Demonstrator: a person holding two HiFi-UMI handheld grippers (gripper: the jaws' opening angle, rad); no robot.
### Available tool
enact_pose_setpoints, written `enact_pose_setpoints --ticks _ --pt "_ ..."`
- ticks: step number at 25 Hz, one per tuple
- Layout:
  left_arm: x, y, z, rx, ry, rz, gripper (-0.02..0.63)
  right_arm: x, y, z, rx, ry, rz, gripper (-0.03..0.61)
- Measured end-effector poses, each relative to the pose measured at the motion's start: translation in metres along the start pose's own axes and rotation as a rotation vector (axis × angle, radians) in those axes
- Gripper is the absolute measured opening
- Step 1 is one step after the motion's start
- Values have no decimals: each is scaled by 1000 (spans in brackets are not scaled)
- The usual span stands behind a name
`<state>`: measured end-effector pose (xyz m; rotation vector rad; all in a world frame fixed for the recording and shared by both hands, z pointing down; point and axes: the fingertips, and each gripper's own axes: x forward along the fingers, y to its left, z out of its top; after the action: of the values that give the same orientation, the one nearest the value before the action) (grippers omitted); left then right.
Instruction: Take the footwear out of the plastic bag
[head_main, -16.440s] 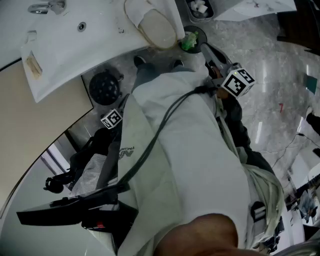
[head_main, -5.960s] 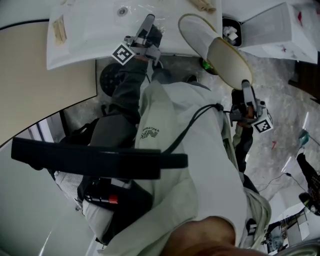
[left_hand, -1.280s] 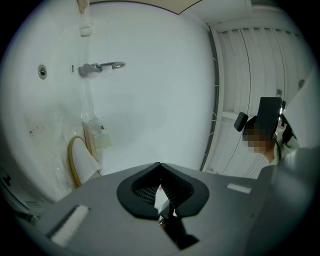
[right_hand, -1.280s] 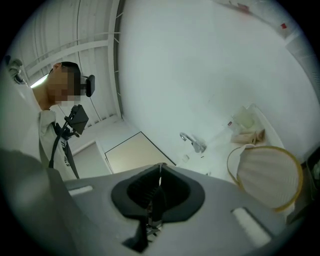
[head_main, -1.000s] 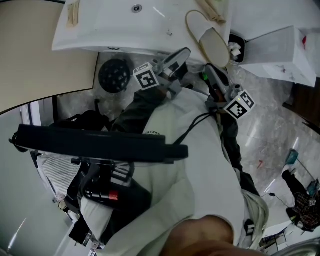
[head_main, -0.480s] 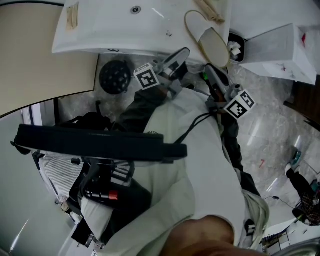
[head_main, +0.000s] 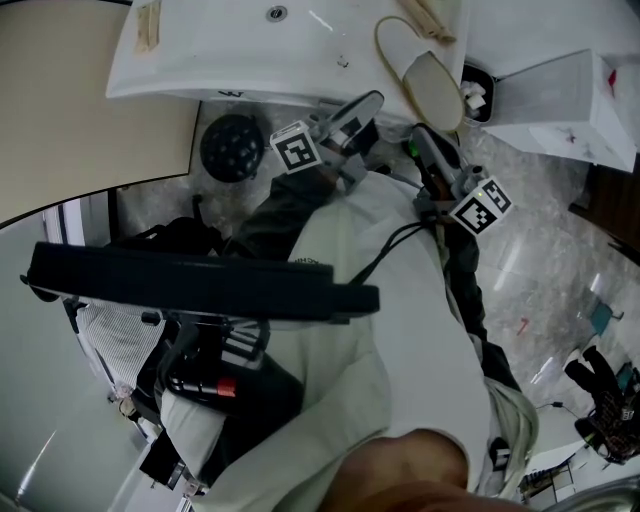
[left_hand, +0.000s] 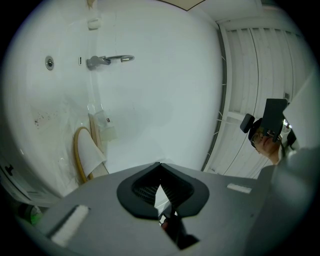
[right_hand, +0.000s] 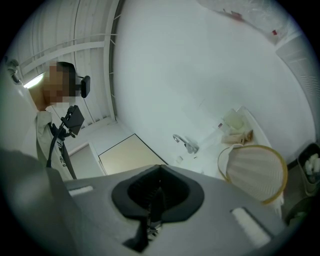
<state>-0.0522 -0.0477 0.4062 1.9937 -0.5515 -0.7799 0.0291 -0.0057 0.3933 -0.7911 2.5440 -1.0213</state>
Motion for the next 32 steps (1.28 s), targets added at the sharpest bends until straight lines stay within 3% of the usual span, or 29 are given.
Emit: enact_pose_setpoints --ticks 3,8,14,32 --pt "0 -3 0 -20 -14 -28 0 1 1 0 -1 0 3 2" --pt "-3 3 -1 -6 2 7 0 1 0 -2 3 6 3 2" --pt "-5 2 -3 -51 -10 -6 0 3 1 -6 0 14 5 2" --pt "-14 6 0 -65 -39 11 0 4 1 -9 5 25 12 2"
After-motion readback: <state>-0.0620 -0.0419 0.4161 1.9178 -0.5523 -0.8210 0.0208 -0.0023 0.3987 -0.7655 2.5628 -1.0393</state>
